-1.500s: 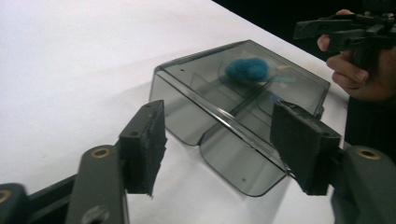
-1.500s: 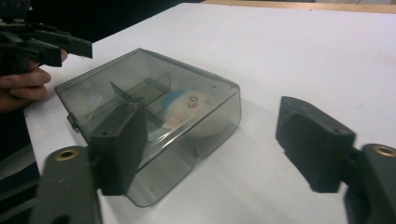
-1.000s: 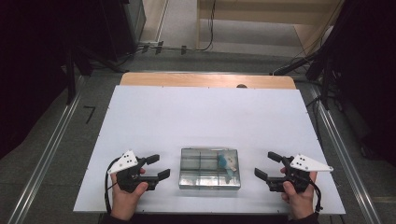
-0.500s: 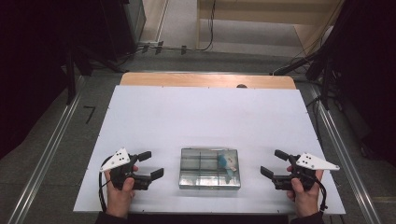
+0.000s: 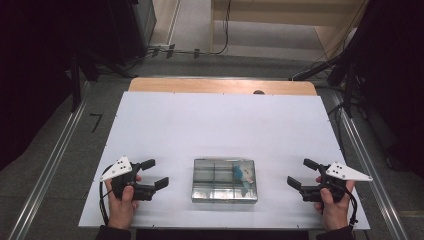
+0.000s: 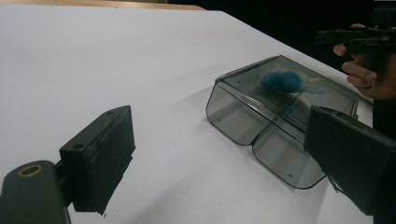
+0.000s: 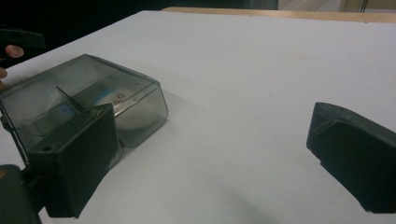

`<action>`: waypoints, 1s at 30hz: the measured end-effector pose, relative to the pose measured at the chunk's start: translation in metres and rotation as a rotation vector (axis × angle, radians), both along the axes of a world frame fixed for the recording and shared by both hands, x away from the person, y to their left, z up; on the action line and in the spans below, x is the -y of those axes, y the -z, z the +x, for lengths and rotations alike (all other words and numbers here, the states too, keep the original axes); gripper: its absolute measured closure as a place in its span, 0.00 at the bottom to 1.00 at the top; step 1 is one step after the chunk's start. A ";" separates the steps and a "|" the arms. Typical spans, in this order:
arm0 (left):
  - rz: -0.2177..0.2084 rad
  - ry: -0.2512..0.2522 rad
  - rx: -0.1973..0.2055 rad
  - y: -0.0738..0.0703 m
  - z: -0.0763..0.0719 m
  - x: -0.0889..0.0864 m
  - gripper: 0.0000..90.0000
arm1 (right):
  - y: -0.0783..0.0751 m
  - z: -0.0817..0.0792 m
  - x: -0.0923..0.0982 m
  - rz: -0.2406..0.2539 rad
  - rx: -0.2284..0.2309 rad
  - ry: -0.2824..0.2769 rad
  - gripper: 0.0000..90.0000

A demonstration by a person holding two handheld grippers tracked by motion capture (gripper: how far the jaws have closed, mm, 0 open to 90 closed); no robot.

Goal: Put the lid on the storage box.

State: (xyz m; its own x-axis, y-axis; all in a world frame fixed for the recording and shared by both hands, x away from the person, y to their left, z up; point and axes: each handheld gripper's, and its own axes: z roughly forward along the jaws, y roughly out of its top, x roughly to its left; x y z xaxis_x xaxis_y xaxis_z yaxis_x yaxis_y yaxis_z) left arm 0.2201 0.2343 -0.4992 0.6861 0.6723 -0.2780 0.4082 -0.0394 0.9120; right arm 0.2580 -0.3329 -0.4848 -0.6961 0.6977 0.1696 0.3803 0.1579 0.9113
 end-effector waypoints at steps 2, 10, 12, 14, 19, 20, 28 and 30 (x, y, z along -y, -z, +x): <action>-0.002 -0.006 -0.002 0.000 0.001 -0.003 0.10 | 0.001 0.001 0.003 -0.008 0.000 0.009 0.01; -0.019 -0.017 0.000 0.000 0.002 -0.014 0.04 | 0.002 0.004 0.017 -0.009 -0.007 0.040 0.00; -0.018 -0.020 0.002 0.000 0.002 -0.016 0.04 | 0.003 0.005 0.021 -0.009 -0.010 0.043 0.00; -0.021 -0.026 0.003 0.000 0.002 -0.018 0.04 | 0.004 0.006 0.023 -0.010 -0.013 0.050 0.00; -0.016 -0.032 0.007 0.000 0.003 -0.023 0.04 | 0.006 0.007 0.028 -0.028 -0.015 0.059 0.00; -0.016 -0.036 0.007 0.000 0.003 -0.024 0.04 | 0.006 0.008 0.030 -0.024 -0.016 0.057 0.00; -0.025 -0.042 0.011 0.000 0.004 -0.032 0.01 | 0.007 0.010 0.041 -0.011 -0.013 0.080 0.00; -0.028 -0.047 0.010 0.000 0.004 -0.033 0.01 | 0.008 0.010 0.045 0.001 -0.016 0.093 0.00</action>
